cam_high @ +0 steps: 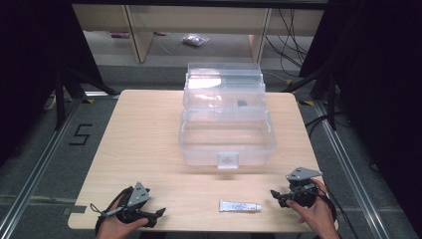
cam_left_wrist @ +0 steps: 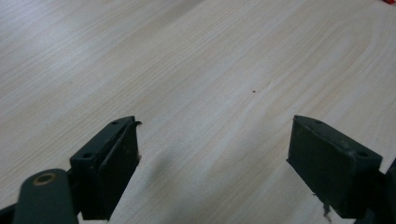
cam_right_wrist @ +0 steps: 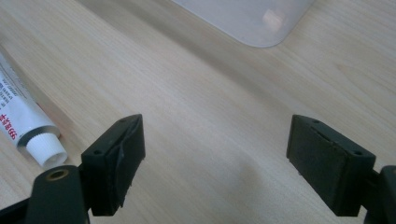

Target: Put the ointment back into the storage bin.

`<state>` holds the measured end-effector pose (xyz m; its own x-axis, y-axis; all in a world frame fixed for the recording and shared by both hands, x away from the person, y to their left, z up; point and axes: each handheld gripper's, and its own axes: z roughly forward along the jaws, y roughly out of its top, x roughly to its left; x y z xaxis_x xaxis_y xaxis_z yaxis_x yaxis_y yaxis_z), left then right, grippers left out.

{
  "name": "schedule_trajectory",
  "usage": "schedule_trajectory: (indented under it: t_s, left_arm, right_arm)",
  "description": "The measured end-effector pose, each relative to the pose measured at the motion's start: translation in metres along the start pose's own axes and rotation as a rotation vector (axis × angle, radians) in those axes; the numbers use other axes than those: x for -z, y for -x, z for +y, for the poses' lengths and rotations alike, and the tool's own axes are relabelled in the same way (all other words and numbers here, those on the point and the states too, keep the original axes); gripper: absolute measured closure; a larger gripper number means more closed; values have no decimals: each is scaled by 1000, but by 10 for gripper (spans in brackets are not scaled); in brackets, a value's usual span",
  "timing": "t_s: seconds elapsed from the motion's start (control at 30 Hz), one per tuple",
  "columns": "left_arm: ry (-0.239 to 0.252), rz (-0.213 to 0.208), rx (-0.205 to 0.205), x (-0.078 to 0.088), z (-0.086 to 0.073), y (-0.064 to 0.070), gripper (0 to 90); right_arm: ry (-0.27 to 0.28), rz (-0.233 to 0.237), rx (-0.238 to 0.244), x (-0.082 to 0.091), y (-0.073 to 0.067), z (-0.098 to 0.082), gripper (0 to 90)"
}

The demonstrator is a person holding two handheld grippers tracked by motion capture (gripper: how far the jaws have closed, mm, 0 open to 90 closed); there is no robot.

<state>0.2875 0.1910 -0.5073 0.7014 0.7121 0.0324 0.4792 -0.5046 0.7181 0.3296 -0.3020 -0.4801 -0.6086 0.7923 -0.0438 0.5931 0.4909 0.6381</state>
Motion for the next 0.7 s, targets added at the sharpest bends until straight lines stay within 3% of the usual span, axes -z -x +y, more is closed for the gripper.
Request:
schedule_trajectory:
  t_s: [0.3,0.5,0.53,0.6,0.63,0.7]
  left_arm:
    - [-4,-3,-1,0,0,0,159]
    - [-3,-3,-3,0,0,0,159]
    - [-3,-3,-3,0,0,0,159]
    - [-5,-2,-4,0,0,-1,159]
    - [0,-1,3,0,0,0,159]
    - [1,-2,4,0,0,0,159]
  right_arm:
    - [-21,7,3,0,-2,2,174]
    - [-17,11,56,1,-1,6,170]
    - [-13,8,45,1,-3,6,168]
    - [-40,19,61,3,-3,9,163]
    - [2,13,70,1,-4,9,163]
    - [-54,42,43,6,-8,13,164]
